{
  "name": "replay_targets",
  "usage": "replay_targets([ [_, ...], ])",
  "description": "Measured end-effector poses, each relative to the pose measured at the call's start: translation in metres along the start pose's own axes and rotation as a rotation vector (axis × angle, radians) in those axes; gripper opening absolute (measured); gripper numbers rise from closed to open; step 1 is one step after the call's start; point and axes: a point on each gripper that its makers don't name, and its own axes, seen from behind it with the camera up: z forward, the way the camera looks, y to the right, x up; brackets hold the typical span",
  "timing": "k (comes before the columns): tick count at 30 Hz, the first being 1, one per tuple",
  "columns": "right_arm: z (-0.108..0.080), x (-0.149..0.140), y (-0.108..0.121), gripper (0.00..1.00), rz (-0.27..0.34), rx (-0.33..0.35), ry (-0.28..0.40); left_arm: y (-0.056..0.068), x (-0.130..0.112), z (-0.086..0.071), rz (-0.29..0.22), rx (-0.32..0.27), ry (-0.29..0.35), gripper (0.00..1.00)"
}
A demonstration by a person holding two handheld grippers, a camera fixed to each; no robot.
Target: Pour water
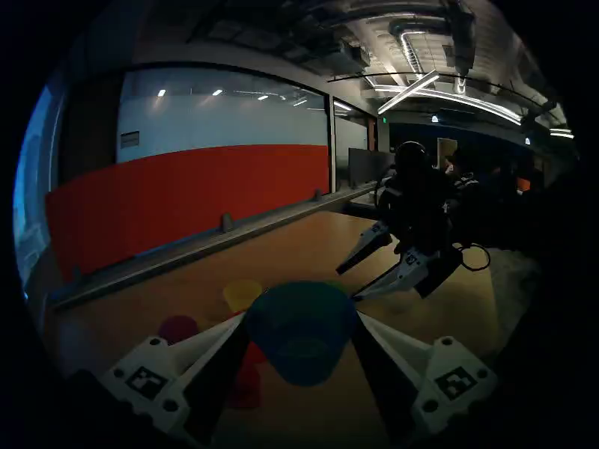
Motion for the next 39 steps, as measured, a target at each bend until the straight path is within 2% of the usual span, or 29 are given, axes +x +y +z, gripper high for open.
replay_targets([
  [11,0.024,-0.012,0.001,1.0,0.003,0.003,-0.021,-0.003,0.014,-0.004,-0.01,0.01,0.05,0.88],
  [23,0.05,-0.012,0.002,1.0,0.0,0.006,-0.019,-0.009,0.025,-0.012,-0.015,0.024,0.084,0.88],
  [25,0.052,-0.012,0.001,1.0,-0.001,0.008,-0.017,-0.01,0.025,-0.013,-0.014,0.028,0.082,0.88],
  [30,0.055,-0.012,0.0,0.92,-0.006,0.014,-0.016,-0.014,0.023,-0.015,-0.014,0.039,0.08,0.88],
  [39,0.051,-0.001,-0.006,0.91,-0.001,0.027,0.017,-0.017,0.022,-0.017,-0.017,0.048,0.08,0.88],
])
